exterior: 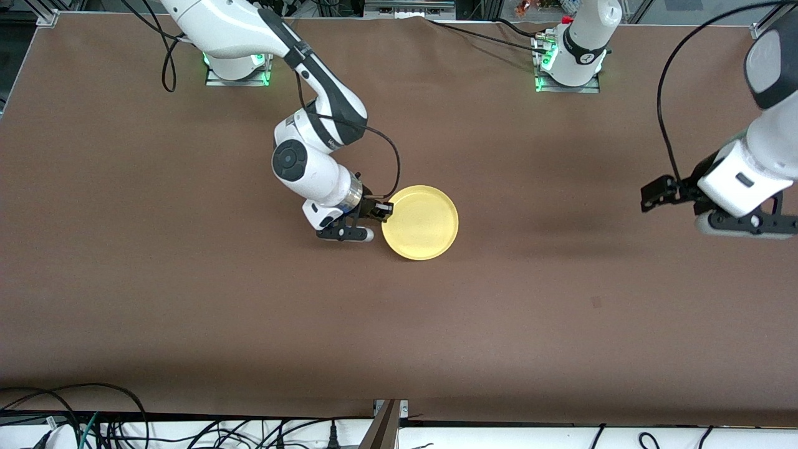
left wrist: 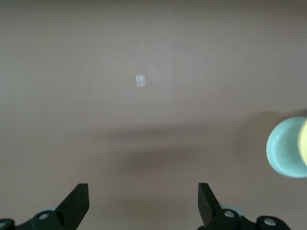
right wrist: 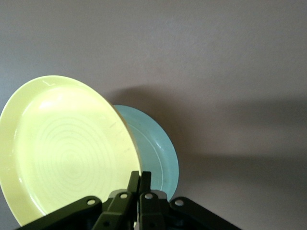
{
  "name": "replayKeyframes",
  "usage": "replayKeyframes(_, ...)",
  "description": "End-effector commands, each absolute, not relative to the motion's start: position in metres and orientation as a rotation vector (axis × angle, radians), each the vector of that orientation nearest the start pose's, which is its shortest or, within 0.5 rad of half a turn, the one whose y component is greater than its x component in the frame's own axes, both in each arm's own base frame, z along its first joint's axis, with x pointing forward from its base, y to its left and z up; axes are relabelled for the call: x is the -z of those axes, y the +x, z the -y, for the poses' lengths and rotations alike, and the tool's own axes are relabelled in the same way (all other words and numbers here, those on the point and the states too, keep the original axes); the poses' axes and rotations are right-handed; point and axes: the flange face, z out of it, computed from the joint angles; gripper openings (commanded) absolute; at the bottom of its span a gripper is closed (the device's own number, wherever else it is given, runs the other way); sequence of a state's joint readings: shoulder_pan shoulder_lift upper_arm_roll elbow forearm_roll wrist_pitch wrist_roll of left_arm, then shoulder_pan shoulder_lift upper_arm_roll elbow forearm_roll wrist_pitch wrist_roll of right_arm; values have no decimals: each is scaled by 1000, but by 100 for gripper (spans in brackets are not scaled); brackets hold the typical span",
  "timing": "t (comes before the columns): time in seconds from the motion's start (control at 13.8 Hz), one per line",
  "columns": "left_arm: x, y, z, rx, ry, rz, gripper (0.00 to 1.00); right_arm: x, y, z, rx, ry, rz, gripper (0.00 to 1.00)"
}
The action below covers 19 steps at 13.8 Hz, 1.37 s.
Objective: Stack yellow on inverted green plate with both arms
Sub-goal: 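Lower the yellow plate onto the green plate while the left gripper retracts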
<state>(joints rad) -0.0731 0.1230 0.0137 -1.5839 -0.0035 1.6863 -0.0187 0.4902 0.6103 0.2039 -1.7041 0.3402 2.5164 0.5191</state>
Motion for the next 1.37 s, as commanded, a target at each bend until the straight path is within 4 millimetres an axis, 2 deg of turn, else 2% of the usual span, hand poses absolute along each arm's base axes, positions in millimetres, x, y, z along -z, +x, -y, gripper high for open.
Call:
replayKeyframes(0.0, -562, 540, 32, 13, -3154, -74, 100, -262, 519, -452, 39, -2720, -179, 0)
replayKeyframes(0.14, -559, 542, 13, -5, -3152, -36, 100, -257, 511, -457, 72, -2716, -166, 0)
replayKeyframes(0.29, -563, 544, 13, 12, -3129, -49, 100, -254, 510, -457, 74, -2722, -156, 0)
replayKeyframes(0.65, -566, 545, 14, 22, -3117, -57, 100, -239, 512, -440, 102, -2768, -132, 0)
replayKeyframes(0.8, -566, 545, 14, 20, -3117, -57, 100, -225, 507, -437, 127, -2766, -140, 0)
replayKeyframes(0.87, -566, 545, 15, 20, -3117, -59, 100, -218, 503, -438, 131, -2768, -136, 0)
replayKeyframes(1.3, -564, 545, 15, 10, -3117, -62, 100, -208, 498, -440, 140, -2767, -136, 1)
